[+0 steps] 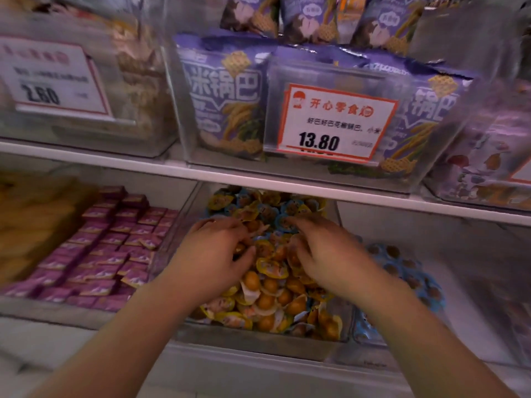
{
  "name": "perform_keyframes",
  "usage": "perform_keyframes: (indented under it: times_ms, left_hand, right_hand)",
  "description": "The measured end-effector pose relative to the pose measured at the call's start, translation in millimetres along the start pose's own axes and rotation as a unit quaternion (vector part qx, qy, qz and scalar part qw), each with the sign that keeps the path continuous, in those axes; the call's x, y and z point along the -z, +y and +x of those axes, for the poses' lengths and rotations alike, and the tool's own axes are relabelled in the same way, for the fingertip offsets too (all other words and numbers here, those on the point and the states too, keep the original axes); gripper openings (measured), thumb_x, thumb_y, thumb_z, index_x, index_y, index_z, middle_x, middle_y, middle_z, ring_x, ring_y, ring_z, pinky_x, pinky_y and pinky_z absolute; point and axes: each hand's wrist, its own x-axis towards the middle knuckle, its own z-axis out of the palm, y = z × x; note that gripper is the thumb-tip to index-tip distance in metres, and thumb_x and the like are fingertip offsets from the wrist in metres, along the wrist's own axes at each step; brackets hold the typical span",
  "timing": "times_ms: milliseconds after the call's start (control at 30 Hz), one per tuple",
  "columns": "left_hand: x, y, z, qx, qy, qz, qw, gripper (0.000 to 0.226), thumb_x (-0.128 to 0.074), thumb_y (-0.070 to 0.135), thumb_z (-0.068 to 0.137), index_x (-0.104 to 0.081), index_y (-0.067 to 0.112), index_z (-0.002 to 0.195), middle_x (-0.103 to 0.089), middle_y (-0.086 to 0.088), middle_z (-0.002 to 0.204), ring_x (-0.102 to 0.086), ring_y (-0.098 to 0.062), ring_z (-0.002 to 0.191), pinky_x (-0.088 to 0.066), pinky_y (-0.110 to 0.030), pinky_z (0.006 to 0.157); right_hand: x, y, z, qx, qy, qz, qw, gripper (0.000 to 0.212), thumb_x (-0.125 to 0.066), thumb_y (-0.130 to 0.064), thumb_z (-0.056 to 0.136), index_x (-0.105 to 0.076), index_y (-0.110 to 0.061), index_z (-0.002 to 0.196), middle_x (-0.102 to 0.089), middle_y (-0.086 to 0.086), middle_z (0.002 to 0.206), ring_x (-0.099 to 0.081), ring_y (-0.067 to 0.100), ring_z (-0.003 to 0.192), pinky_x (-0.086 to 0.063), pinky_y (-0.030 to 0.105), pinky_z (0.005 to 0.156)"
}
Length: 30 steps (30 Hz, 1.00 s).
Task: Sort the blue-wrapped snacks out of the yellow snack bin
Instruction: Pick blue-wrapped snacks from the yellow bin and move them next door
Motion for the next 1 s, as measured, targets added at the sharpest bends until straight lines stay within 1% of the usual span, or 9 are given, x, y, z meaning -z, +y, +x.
perform_keyframes:
  times_ms: [100, 200, 367, 467, 600, 700, 767, 900, 1000]
  left_hand:
    - [1.7, -4.6, -2.4, 0.016, -0.003, -0.003, 1.0, 0.032, -0.051, 0.049, 0.09, -0.067, 0.031, 0.111, -0.062, 0.01, 0.119, -0.06, -0.018, 0.11, -0.044, -0.037, 0.098]
    - [-2.6, -7.1, -2.7, 0.036, 0.01, 0.013, 0.999, 0.031, -0.051, 0.043, 0.091, -0.064, 0.03, 0.117, -0.06, 0.006, 0.122, -0.058, -0.022, 0.112, -0.044, -0.037, 0.097]
    - [-7.5, -3.4, 2.3, 0.025, 0.02, 0.035, 0.999, 0.041, -0.051, 0.028, 0.088, -0.06, 0.033, 0.127, -0.056, 0.003, 0.132, -0.048, -0.025, 0.127, -0.031, -0.041, 0.109]
    - [-7.1, 1.2, 8.7, -0.033, -0.022, 0.065, 0.997, 0.05, -0.054, 0.025, 0.082, -0.058, 0.033, 0.131, -0.053, 0.006, 0.136, -0.042, -0.024, 0.133, -0.023, -0.044, 0.115]
    - [-14.5, 5.6, 16.7, -0.044, -0.057, 0.053, 0.996, 0.042, -0.051, 0.024, 0.087, -0.058, 0.033, 0.128, -0.061, 0.006, 0.12, -0.054, -0.023, 0.116, -0.024, -0.043, 0.115]
    - [-19.7, 2.3, 20.9, -0.023, -0.042, 0.075, 0.996, 0.035, -0.042, 0.035, 0.095, -0.056, 0.03, 0.127, -0.061, 0.003, 0.12, -0.054, -0.026, 0.116, -0.025, -0.046, 0.113]
    - [-22.4, 1.2, 22.9, -0.009, -0.051, 0.088, 0.995, 0.036, -0.038, 0.039, 0.097, -0.055, 0.03, 0.128, -0.062, 0.002, 0.12, -0.053, -0.028, 0.118, -0.025, -0.051, 0.112]
    - [-21.9, -0.1, 29.0, 0.013, -0.113, 0.06, 0.992, 0.04, -0.035, 0.044, 0.098, -0.051, 0.04, 0.134, -0.061, 0.003, 0.128, -0.045, -0.029, 0.128, -0.018, -0.053, 0.116]
    - [-16.1, -1.2, 33.1, 0.021, -0.148, 0.019, 0.989, 0.036, -0.042, 0.046, 0.096, -0.052, 0.045, 0.131, -0.062, 0.003, 0.127, -0.046, -0.027, 0.127, -0.022, -0.048, 0.114]
  right_hand:
    - [-2.6, 0.0, 27.4, -0.027, -0.05, -0.032, 0.998, 0.055, -0.045, -0.036, 0.097, -0.034, -0.025, 0.15, -0.04, 0.009, 0.152, -0.048, 0.032, 0.13, -0.045, 0.041, 0.103]
    - [-14.6, 2.0, 55.0, -0.03, -0.056, -0.045, 0.997, 0.059, -0.046, -0.038, 0.098, -0.03, -0.025, 0.153, -0.031, 0.008, 0.157, -0.031, 0.031, 0.142, -0.025, 0.04, 0.115]
    - [-27.5, 4.0, 78.0, -0.004, -0.124, -0.088, 0.988, 0.083, -0.049, -0.069, 0.084, -0.009, -0.045, 0.154, -0.013, 0.003, 0.162, -0.025, 0.041, 0.143, -0.032, 0.052, 0.114]
    - [-19.5, 0.3, 95.4, 0.023, -0.185, -0.109, 0.976, 0.096, -0.048, -0.076, 0.074, -0.003, -0.048, 0.153, -0.003, 0.003, 0.165, -0.025, 0.039, 0.146, -0.031, 0.047, 0.114]
    - [-13.4, 2.8, 97.5, 0.054, -0.203, -0.07, 0.975, 0.083, -0.059, -0.06, 0.081, -0.019, -0.048, 0.152, -0.024, 0.005, 0.16, -0.035, 0.031, 0.141, -0.034, 0.034, 0.112]
    - [-12.4, 6.8, 86.5, 0.063, -0.149, -0.055, 0.985, 0.061, -0.062, -0.059, 0.079, -0.052, -0.039, 0.136, -0.054, 0.003, 0.129, -0.052, 0.028, 0.123, -0.035, 0.024, 0.089]
    - [-13.1, 8.4, 82.7, 0.065, -0.104, -0.06, 0.991, 0.049, -0.068, -0.052, 0.08, -0.062, -0.029, 0.124, -0.057, -0.002, 0.112, -0.056, 0.025, 0.113, -0.033, 0.022, 0.08]
    - [-16.6, 13.5, 82.8, 0.046, -0.076, -0.042, 0.995, 0.044, -0.07, -0.048, 0.082, -0.062, -0.031, 0.122, -0.06, 0.0, 0.122, -0.057, 0.022, 0.115, -0.033, 0.022, 0.08]
    - [-16.8, 17.3, 86.6, 0.001, -0.072, 0.02, 0.997, 0.043, -0.07, -0.049, 0.083, -0.061, -0.039, 0.124, -0.061, -0.005, 0.129, -0.057, 0.018, 0.118, -0.034, 0.02, 0.082]
